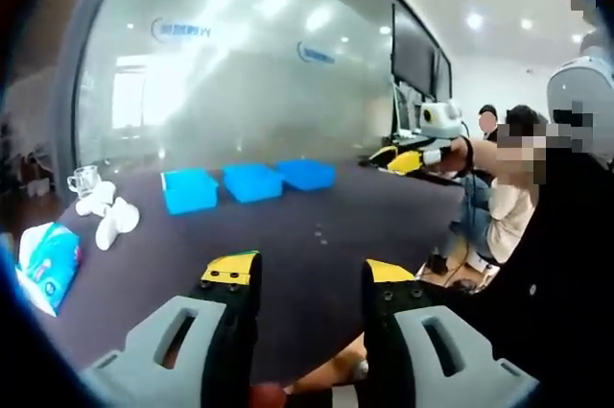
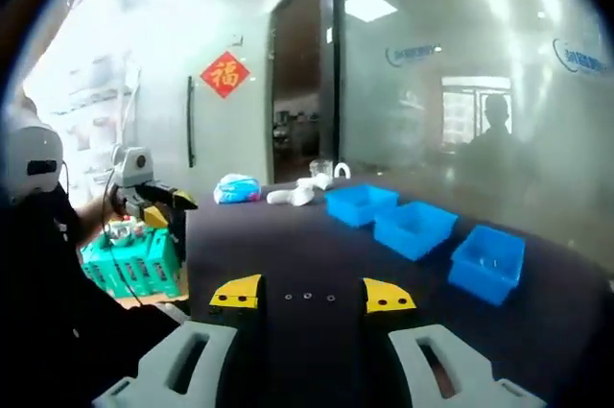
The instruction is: Sort the screws, nuts, and washers into the corresponding bins
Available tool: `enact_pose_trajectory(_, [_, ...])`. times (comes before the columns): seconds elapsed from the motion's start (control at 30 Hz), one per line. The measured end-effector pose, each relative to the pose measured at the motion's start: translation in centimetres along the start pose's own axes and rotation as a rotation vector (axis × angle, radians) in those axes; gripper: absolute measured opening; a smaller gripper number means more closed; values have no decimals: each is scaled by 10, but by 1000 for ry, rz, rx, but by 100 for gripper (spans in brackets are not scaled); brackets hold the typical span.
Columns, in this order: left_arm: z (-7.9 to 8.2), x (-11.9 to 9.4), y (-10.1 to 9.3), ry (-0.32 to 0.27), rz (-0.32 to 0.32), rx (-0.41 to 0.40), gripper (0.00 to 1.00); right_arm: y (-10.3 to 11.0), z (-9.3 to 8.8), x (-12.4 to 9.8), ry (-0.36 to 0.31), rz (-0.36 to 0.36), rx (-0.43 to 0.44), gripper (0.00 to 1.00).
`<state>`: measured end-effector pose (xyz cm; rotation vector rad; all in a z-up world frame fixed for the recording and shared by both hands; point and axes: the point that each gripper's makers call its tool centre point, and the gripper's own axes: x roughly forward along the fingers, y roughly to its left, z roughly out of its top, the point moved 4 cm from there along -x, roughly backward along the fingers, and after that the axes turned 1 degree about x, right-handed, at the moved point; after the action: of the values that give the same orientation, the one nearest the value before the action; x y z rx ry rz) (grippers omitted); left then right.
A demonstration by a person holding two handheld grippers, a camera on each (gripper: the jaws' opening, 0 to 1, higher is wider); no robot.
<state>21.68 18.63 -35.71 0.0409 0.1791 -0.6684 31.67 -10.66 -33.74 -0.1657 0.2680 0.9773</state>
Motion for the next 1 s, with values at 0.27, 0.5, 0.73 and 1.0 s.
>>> enact_pose_trajectory(0.27, [-2, 0, 3, 2, 7, -13, 40, 10, -14, -4, 130, 84, -58, 33])
enact_pose_trajectory(0.5, [-2, -1, 5, -1, 23, -8, 40, 18, -14, 3, 225, 138, -111, 33])
enact_pose_trajectory(0.73, [-3, -2, 3, 0, 26, -8, 40, 25, -8, 16, 314, 201, -182, 32])
enact_pose_trajectory(1.0, [-4, -2, 0, 10, 18, -2, 40, 31, -6, 45, 409, 265, -255, 31])
